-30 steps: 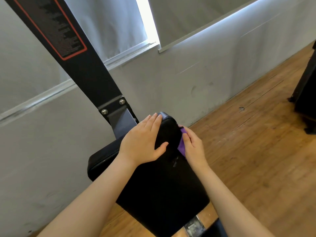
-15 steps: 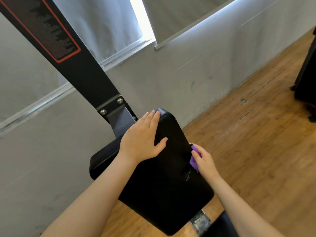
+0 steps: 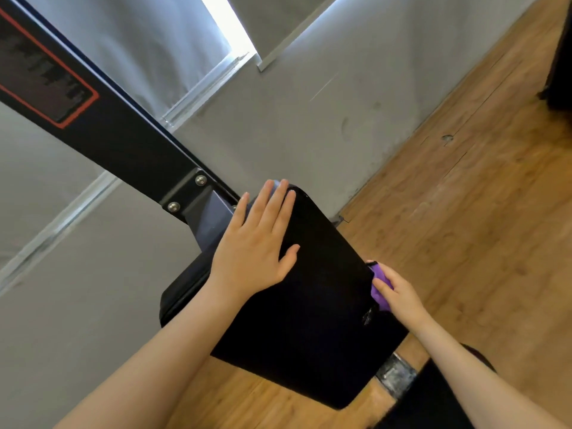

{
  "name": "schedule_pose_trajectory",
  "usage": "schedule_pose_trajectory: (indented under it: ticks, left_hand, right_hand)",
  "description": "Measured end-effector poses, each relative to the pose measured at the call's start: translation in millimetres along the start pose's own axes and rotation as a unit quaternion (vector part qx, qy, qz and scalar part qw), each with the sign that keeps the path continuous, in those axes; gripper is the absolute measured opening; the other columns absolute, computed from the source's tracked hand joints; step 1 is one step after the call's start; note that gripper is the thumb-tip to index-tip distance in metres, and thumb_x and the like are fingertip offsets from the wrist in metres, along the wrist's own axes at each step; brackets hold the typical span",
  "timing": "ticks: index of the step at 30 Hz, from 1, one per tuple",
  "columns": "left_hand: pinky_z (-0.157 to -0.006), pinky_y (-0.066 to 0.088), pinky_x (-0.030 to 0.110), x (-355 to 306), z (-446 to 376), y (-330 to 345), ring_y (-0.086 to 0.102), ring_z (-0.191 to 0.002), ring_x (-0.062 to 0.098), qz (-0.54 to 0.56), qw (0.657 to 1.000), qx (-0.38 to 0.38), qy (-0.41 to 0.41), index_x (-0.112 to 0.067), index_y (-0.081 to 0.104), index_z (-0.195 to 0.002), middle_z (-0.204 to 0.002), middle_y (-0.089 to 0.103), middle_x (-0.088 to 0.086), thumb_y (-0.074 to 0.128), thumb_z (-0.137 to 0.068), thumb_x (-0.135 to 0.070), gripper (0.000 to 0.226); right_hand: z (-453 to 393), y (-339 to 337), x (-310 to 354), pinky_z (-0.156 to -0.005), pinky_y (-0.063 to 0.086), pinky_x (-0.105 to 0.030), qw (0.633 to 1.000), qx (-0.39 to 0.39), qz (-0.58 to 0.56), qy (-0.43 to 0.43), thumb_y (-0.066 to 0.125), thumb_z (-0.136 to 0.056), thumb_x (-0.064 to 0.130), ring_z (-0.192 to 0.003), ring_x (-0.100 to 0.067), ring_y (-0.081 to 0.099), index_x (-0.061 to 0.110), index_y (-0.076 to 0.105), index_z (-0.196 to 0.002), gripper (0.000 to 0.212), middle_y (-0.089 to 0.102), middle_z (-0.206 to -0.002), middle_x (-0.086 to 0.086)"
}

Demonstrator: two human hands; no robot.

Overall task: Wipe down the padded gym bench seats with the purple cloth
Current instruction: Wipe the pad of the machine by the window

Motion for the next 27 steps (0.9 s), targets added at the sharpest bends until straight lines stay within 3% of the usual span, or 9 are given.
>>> schedule_pose_trajectory:
  ticks: [2, 4, 5, 10, 14, 18, 22, 24, 27]
  left_hand:
    - [-0.116, 0.012, 0.047, -2, 0, 1, 0.017, -0.145, 0.030, -0.024, 1.000, 0.002, -0.005, -0.006, 0.021, -0.149, -0.156, 0.024, 0.015, 0.039, -0.087, -0.054, 0.080]
    - [-0.116, 0.006, 0.048, -8, -1, 2, 0.014, -0.145, 0.031, -0.034, 0.999, -0.003, -0.031, -0.004, 0.018, -0.149, -0.156, 0.023, 0.016, 0.038, -0.087, -0.054, 0.082]
    - [-0.116, 0.004, 0.048, -14, -1, 3, 0.012, -0.145, 0.032, -0.035, 0.998, -0.006, -0.052, -0.002, 0.016, -0.148, -0.156, 0.022, 0.018, 0.038, -0.087, -0.054, 0.083]
    - [-0.116, -0.001, 0.047, -66, -14, 16, 0.006, -0.145, 0.036, -0.022, 0.998, -0.003, -0.056, 0.005, 0.011, -0.146, -0.156, 0.009, 0.022, 0.044, -0.086, -0.057, 0.092]
    - [-0.116, -0.003, 0.047, -91, -22, 27, 0.005, -0.144, 0.037, -0.034, 0.996, -0.001, -0.084, 0.007, 0.009, -0.146, -0.156, 0.007, 0.021, 0.032, -0.089, -0.055, 0.087]
    - [-0.116, -0.003, 0.048, -92, -21, 33, 0.002, -0.144, 0.038, -0.059, 0.994, -0.008, -0.093, 0.007, 0.005, -0.147, -0.155, 0.003, 0.022, 0.032, -0.090, -0.054, 0.087]
    - [-0.115, -0.009, 0.048, -93, -21, 35, -0.001, -0.144, 0.038, -0.055, 0.994, -0.013, -0.097, 0.007, 0.002, -0.148, -0.155, 0.002, 0.024, 0.023, -0.091, -0.050, 0.083]
    - [-0.115, -0.005, 0.049, -94, -22, 35, 0.000, -0.144, 0.039, -0.060, 0.993, -0.013, -0.096, 0.007, 0.003, -0.148, -0.155, 0.003, 0.023, 0.022, -0.091, -0.050, 0.082]
    - [-0.115, -0.004, 0.049, -95, -22, 37, 0.000, -0.144, 0.039, -0.054, 0.994, -0.020, -0.096, 0.006, 0.004, -0.148, -0.155, 0.003, 0.024, 0.022, -0.091, -0.049, 0.082]
  right_hand:
    - [-1, -8, -25, -0.065, 0.037, 0.002, 0.999, -0.007, -0.005, 0.051, 0.049, -0.094, 0.001, -0.083, 0.002, 0.057, 0.011, 0.058, -0.115, 0.025, 0.063, -0.094, 0.008]
    - [-4, -11, -34, -0.051, 0.038, -0.004, 0.997, -0.003, -0.008, 0.072, 0.049, -0.094, 0.001, -0.057, 0.001, 0.053, 0.015, 0.061, -0.104, 0.021, 0.060, -0.066, 0.015]
    - [-6, -11, -31, -0.050, 0.038, -0.005, 0.997, -0.002, -0.016, 0.073, 0.049, -0.094, 0.002, -0.052, 0.002, 0.052, 0.016, 0.060, -0.107, 0.022, 0.059, -0.063, 0.015]
    - [-20, 6, 16, -0.086, 0.038, -0.003, 0.998, 0.015, -0.051, -0.034, 0.052, -0.092, 0.003, -0.106, 0.007, 0.053, 0.025, 0.056, -0.124, 0.039, 0.059, -0.115, 0.016]
    - [-28, 11, 29, -0.096, 0.030, -0.002, 0.993, 0.038, -0.036, -0.106, 0.058, -0.088, 0.002, -0.116, 0.012, 0.045, 0.030, 0.050, -0.125, 0.047, 0.051, -0.123, 0.023]
    - [-19, -4, -31, -0.096, 0.035, -0.010, 0.999, 0.033, -0.016, -0.025, 0.059, -0.088, 0.004, -0.116, 0.000, 0.049, 0.021, 0.053, -0.129, 0.045, 0.055, -0.125, 0.012]
    - [-7, -22, -79, -0.080, 0.037, -0.007, 0.997, 0.013, -0.016, 0.075, 0.058, -0.088, -0.002, -0.115, -0.018, 0.054, 0.009, 0.055, -0.125, 0.039, 0.058, -0.115, 0.003]
    - [-9, -28, -86, -0.077, 0.040, -0.004, 0.993, 0.035, -0.030, 0.111, 0.056, -0.089, -0.002, -0.108, -0.015, 0.055, 0.004, 0.054, -0.126, 0.038, 0.060, -0.115, -0.001]
    - [-16, -27, -73, -0.089, 0.039, -0.013, 0.991, 0.065, -0.044, 0.111, 0.053, -0.092, 0.004, -0.116, -0.009, 0.053, 0.014, 0.054, -0.130, 0.039, 0.059, -0.125, 0.002]
Point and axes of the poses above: each hand's wrist, its own z-axis away from the middle knuckle, its own y-axis out of the palm, x = y × z, the point moved 2 cm from there along -z, towards the middle knuckle
